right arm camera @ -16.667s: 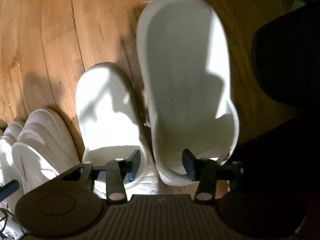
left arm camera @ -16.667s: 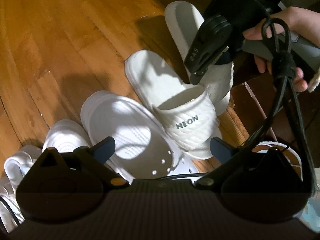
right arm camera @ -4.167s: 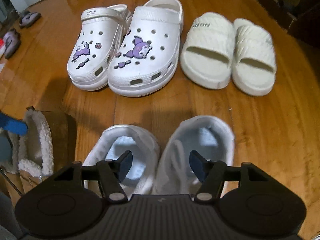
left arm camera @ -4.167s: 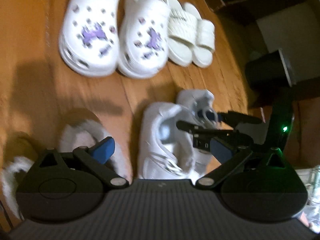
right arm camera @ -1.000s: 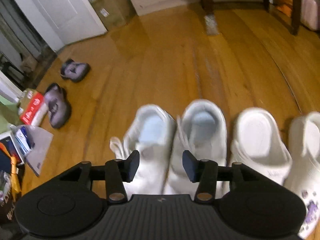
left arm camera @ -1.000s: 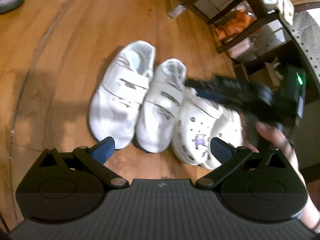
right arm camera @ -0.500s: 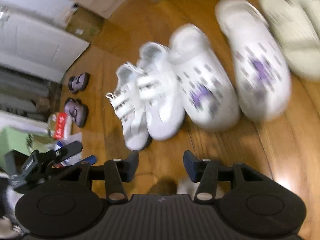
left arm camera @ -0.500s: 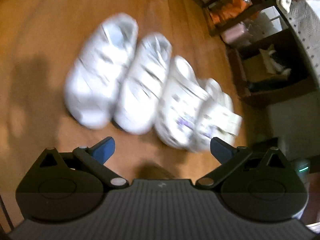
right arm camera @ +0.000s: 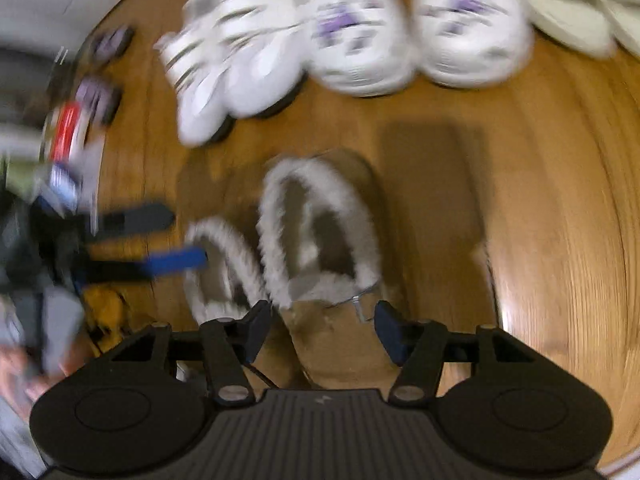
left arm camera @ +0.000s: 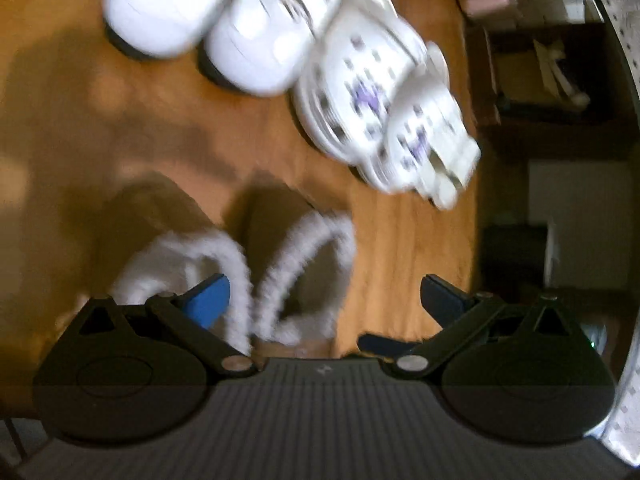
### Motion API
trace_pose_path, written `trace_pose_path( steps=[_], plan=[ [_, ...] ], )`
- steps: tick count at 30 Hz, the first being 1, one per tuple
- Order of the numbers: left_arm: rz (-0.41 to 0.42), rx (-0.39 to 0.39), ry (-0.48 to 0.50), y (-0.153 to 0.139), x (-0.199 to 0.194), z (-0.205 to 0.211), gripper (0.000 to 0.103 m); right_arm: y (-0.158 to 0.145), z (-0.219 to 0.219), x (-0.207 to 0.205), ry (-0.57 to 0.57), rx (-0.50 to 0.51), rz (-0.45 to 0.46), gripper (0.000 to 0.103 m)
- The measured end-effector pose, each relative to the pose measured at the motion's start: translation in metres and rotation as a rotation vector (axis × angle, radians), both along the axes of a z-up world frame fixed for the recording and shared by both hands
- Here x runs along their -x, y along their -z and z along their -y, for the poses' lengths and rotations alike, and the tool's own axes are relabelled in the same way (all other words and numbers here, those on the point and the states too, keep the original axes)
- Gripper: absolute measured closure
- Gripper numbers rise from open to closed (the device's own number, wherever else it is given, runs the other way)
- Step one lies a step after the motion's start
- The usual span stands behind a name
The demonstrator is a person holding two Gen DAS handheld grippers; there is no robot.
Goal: Organize scattered shoes
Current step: 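Close the right gripper on the fur collars of the brown slippers, then carry the brown slippers with the right gripper past the NEON slides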
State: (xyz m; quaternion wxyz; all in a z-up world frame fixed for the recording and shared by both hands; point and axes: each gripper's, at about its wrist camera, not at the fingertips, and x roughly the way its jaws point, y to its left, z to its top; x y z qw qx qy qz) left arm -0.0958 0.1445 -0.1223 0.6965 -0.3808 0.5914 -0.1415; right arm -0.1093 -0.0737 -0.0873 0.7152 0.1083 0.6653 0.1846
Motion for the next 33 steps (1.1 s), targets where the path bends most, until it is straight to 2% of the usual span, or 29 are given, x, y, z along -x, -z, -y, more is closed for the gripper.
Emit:
trace_pose_path(
  steps=[3,6,8,11,12,13,14,15,18,19,20,21,23,24,28,33],
  plan=[
    [-0.002,-0.054,-0.012,0.003,-0.001,-0.009,0.000,-0.003,-0.021,0.008,-0.097,0.009,0.101,0.048],
    [-0.016,-0.027,-0.010,0.010,-0.003,-0.014,0.000,-0.008,-0.039,0.019,-0.146,0.049,0.273,0.048],
    [0.007,-0.042,-0.007,0.007,-0.004,-0.015,0.000,-0.004,-0.055,0.028,-0.226,0.104,0.382,0.045],
    [0.083,-0.046,-0.065,-0.003,0.002,-0.025,0.000,0.006,-0.066,0.033,-0.264,0.135,0.419,0.043],
    [0.097,-0.047,-0.086,-0.004,0.003,-0.029,0.000,0.010,-0.070,0.034,-0.276,0.145,0.431,0.040],
    [0.104,-0.062,-0.100,-0.005,0.003,-0.033,0.000,0.016,-0.075,0.032,-0.283,0.145,0.430,0.032],
    [0.101,-0.092,-0.098,-0.005,0.002,-0.035,0.000,0.023,-0.081,0.030,-0.287,0.144,0.427,0.024],
    [0.094,-0.136,-0.092,-0.005,0.000,-0.035,0.000,0.030,-0.087,0.027,-0.292,0.143,0.424,0.021],
    [0.070,-0.229,-0.100,0.000,-0.002,-0.035,0.000,0.052,-0.116,0.013,-0.331,0.215,0.409,0.019],
    [0.070,-0.234,-0.097,0.000,-0.002,-0.035,0.000,0.057,-0.124,0.010,-0.337,0.241,0.429,0.022],
    [0.070,-0.239,-0.091,0.001,-0.003,-0.034,0.000,0.060,-0.129,0.008,-0.340,0.262,0.458,0.033],
    [0.071,-0.244,-0.088,0.002,-0.003,-0.033,0.000,0.063,-0.133,0.008,-0.341,0.281,0.489,0.040],
    [0.083,-0.263,-0.092,-0.001,-0.002,-0.032,0.000,0.064,-0.132,0.009,-0.323,0.294,0.538,0.067],
    [0.090,-0.274,-0.094,-0.002,-0.002,-0.032,0.000,0.063,-0.130,0.008,-0.319,0.278,0.543,0.092],
    [0.136,-0.307,-0.112,-0.012,0.002,-0.033,0.000,0.044,-0.103,0.016,-0.189,0.176,0.597,0.091],
    [0.204,-0.311,-0.084,-0.020,0.002,-0.026,0.000,0.012,-0.060,0.041,-0.048,0.220,0.788,0.091]
  ],
)
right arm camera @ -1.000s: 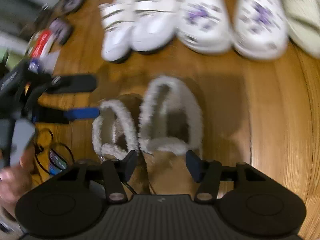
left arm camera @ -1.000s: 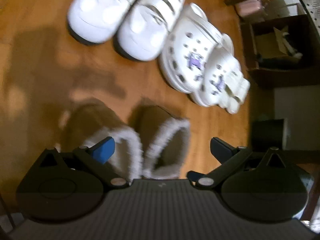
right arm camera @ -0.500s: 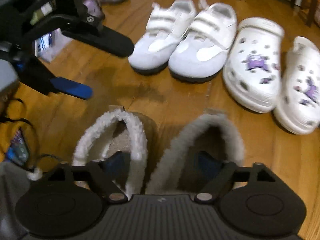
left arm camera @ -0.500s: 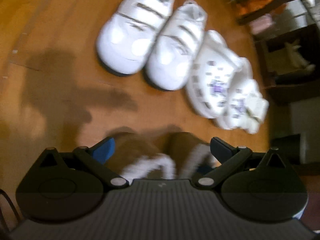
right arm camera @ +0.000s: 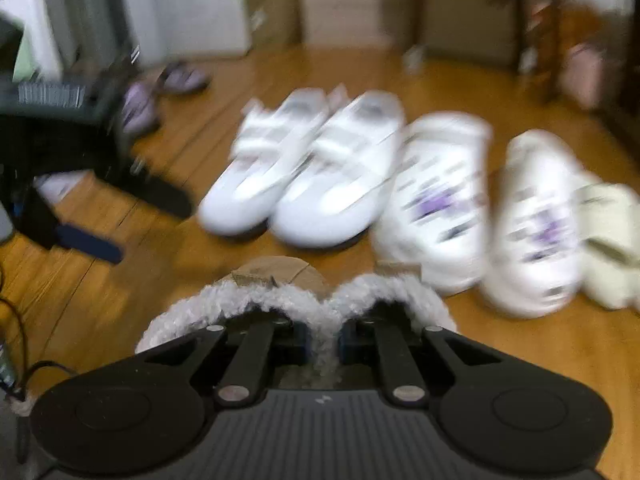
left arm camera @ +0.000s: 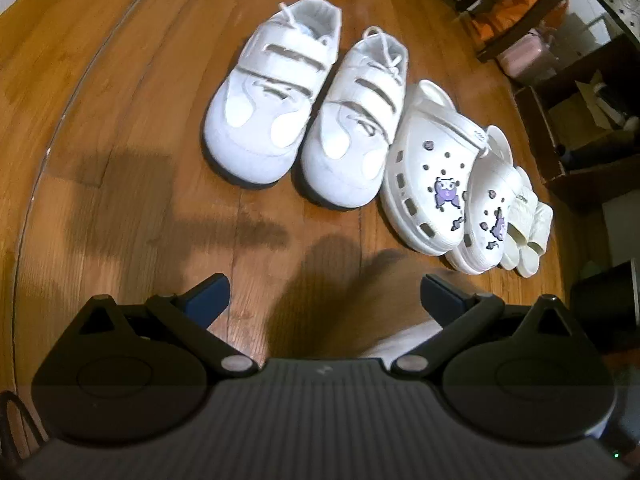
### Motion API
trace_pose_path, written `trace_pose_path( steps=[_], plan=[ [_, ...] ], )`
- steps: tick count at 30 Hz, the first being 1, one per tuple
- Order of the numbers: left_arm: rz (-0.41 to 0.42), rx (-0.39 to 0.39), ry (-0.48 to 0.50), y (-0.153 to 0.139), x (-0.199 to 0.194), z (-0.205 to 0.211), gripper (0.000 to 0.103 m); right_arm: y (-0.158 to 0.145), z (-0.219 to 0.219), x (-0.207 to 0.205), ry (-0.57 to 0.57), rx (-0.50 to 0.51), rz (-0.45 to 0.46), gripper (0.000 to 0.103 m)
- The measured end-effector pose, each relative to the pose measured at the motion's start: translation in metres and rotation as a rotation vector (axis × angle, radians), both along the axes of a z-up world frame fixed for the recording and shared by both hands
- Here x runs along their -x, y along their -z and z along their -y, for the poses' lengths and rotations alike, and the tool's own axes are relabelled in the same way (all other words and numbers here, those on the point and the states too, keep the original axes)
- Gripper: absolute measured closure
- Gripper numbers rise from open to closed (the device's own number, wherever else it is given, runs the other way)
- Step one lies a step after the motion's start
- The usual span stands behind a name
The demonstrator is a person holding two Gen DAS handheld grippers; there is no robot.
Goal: Organize scattered shoes
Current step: 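Carry the brown slippers with the right gripper past the NEON slides, then set the slippers down beside the NEON slides and open the right gripper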
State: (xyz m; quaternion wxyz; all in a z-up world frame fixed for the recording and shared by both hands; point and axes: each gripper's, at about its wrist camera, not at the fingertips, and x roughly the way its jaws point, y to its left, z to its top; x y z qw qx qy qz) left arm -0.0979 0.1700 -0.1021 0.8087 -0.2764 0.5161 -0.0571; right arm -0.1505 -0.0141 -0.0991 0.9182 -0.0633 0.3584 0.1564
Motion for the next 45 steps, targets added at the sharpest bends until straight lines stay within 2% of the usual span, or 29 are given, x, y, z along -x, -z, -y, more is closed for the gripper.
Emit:
trace_pose_path(
  steps=[3,6,8,12,15,19,23,27,31,35,37,41,42,45],
  plan=[
    [0.064,0.032,0.036,-0.007,0.000,0.009,0.000,-0.023,0.038,0.010,0.108,0.013,0.133,0.091],
    [0.128,0.034,0.064,-0.017,0.002,0.021,0.000,-0.039,0.070,0.002,0.197,0.023,0.224,0.091],
    [0.161,0.029,0.087,-0.023,0.002,0.032,0.000,-0.048,0.089,-0.003,0.237,0.025,0.254,0.091],
    [0.168,0.091,0.139,-0.025,-0.003,0.051,0.000,-0.062,0.142,-0.034,0.345,0.005,0.251,0.091],
    [0.191,0.048,0.186,-0.026,-0.010,0.075,0.000,-0.074,0.206,-0.067,0.496,0.001,0.243,0.091],
    [0.172,0.006,0.246,-0.021,-0.034,0.115,0.000,-0.082,0.265,-0.101,0.620,0.107,0.263,0.091],
    [0.173,-0.022,0.315,-0.016,-0.053,0.152,0.000,-0.074,0.314,-0.131,0.722,0.206,0.266,0.091],
    [0.148,-0.010,0.333,-0.004,-0.062,0.170,0.000,-0.070,0.377,-0.150,0.869,0.220,0.247,0.091],
    [0.141,-0.032,0.380,0.007,-0.069,0.188,0.000,-0.064,0.403,-0.169,0.877,0.264,0.227,0.092],
    [0.116,-0.002,0.395,0.019,-0.068,0.190,0.000,-0.058,0.417,-0.205,0.856,0.284,0.177,0.092],
    [0.094,-0.002,0.390,0.025,-0.070,0.190,0.000,-0.055,0.415,-0.223,0.833,0.291,0.161,0.092],
    [0.076,-0.038,0.382,0.030,-0.073,0.191,0.000,-0.050,0.400,-0.258,0.753,0.240,0.127,0.091],
    [0.075,-0.040,0.378,0.030,-0.074,0.190,0.000,-0.048,0.395,-0.268,0.738,0.242,0.115,0.090],
    [0.061,-0.040,0.360,0.032,-0.074,0.186,0.000,-0.041,0.379,-0.298,0.760,0.273,0.059,0.071]
  ],
)
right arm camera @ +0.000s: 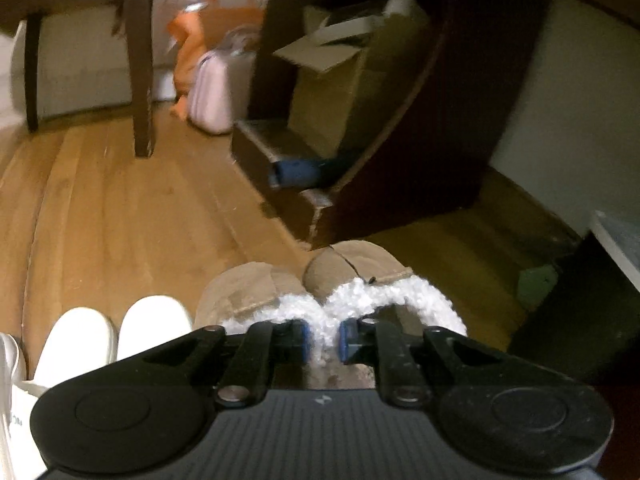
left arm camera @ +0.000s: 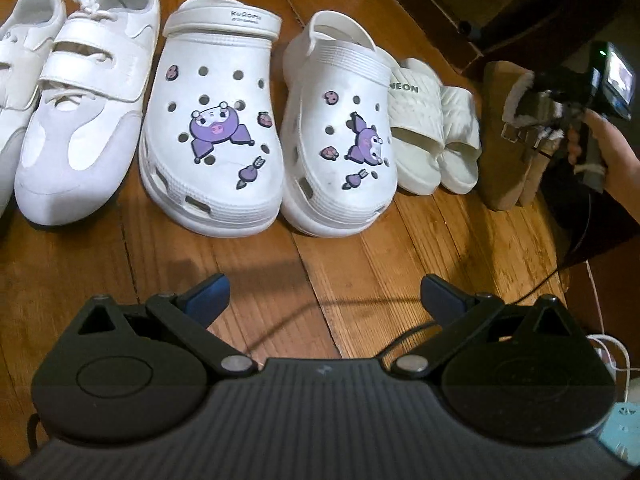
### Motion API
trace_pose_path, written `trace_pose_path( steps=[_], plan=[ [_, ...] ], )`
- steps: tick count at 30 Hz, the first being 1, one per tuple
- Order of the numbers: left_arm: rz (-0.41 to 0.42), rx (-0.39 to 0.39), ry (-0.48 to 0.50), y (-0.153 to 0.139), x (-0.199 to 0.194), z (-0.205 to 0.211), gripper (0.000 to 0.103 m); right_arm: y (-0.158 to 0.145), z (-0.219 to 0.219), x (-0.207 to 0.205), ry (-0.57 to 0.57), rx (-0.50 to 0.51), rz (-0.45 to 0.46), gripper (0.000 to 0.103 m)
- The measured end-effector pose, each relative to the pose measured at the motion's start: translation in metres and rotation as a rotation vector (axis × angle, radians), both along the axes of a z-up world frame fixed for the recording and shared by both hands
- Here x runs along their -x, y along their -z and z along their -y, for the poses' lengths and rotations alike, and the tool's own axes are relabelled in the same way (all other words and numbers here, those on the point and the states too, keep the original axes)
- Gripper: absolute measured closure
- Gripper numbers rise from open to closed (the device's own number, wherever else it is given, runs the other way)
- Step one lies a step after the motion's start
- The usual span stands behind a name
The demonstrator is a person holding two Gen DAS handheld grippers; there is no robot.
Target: Organize scattered shoes
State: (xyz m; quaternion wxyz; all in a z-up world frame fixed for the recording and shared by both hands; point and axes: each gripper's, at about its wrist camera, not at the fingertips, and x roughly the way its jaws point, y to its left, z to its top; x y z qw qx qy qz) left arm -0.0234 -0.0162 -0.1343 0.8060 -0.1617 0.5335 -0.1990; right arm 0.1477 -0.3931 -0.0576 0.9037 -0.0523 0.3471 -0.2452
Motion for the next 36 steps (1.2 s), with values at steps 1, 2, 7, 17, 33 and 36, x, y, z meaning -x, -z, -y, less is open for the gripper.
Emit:
trace_pose_path(
  steps=[1,2,7,17,33,36],
  plan=[
    [-0.008,-0.008,-0.005,0.001,0.000,-0.001,0.000,-0.001,-0.002,-0.003,0.017,0.001,-0.003,0.065],
    [-0.019,-0.022,-0.012,0.002,-0.001,-0.003,0.000,-0.004,-0.004,-0.004,0.053,-0.009,0.002,0.064],
    [-0.013,-0.112,-0.032,-0.004,0.002,-0.014,0.000,-0.016,-0.030,0.039,0.008,-0.184,0.102,0.055],
    [0.011,-0.228,-0.078,-0.033,0.034,-0.047,0.000,-0.004,-0.170,0.182,-0.264,-0.246,-0.030,0.043],
    [0.109,-0.197,-0.094,-0.083,0.068,-0.074,0.000,-0.045,-0.304,0.261,-0.450,-0.081,-0.084,0.015],
    [0.101,-0.201,-0.092,-0.082,0.067,-0.074,0.000,-0.048,-0.306,0.263,-0.436,-0.060,-0.078,0.010]
  ],
)
